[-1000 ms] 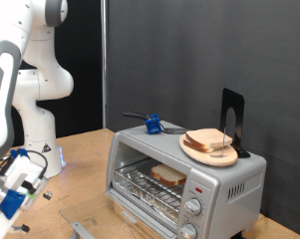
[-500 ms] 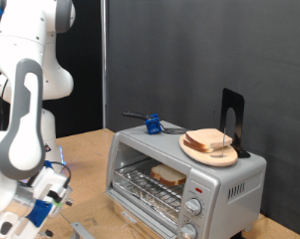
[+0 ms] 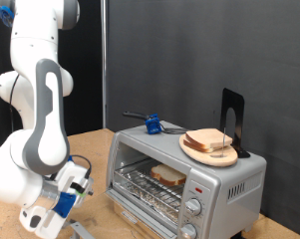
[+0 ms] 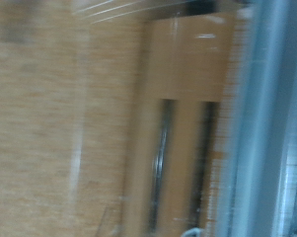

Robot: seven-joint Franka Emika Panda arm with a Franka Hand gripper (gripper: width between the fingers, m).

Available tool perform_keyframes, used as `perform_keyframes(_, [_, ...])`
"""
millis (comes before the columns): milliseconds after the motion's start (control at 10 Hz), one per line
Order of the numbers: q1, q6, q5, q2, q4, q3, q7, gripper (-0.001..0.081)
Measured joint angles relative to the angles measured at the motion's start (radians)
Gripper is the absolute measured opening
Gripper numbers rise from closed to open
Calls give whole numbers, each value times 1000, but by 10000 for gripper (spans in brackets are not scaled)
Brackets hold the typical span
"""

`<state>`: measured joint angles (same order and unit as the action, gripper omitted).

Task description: Make a piece of toast with the oven

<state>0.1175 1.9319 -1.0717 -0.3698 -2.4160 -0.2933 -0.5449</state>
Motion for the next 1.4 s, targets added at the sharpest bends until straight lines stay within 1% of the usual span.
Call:
perform_keyframes(100, [4,-18,3,30,-11,-7,5,809])
perform_keyframes(400, [20,-121,45,125,-27,-29,51,809])
perform_keyframes(600, [20,-190,52,195,-44,-33,80,809])
perform_keyframes(700, [16,-199,49,226,-56,-27,95,809])
perform_keyframes(900, [-3,-199,30,283,-75,0,133,809])
perform_keyframes(1400, [-76,-179,-42,410,-126,103,203,809])
